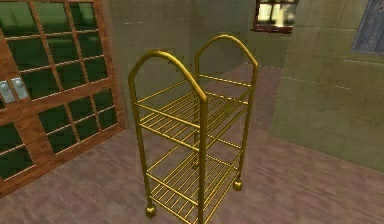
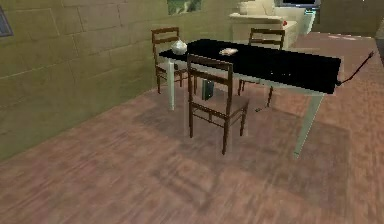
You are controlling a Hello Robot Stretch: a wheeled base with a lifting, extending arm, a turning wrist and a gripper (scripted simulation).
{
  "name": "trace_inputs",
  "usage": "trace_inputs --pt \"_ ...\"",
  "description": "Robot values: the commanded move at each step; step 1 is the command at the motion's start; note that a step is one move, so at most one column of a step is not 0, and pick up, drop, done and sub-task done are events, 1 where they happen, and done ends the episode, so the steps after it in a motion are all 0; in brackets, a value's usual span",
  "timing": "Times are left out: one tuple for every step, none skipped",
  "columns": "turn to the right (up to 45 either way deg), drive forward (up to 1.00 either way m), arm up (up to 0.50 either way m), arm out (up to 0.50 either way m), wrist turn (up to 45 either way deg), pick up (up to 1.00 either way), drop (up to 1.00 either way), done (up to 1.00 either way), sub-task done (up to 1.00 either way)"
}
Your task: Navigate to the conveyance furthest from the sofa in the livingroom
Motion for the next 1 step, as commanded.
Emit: trace_inputs --pt "0.0 0.00 0.00 0.00 0.0 0.00 0.00 1.00 0.00"
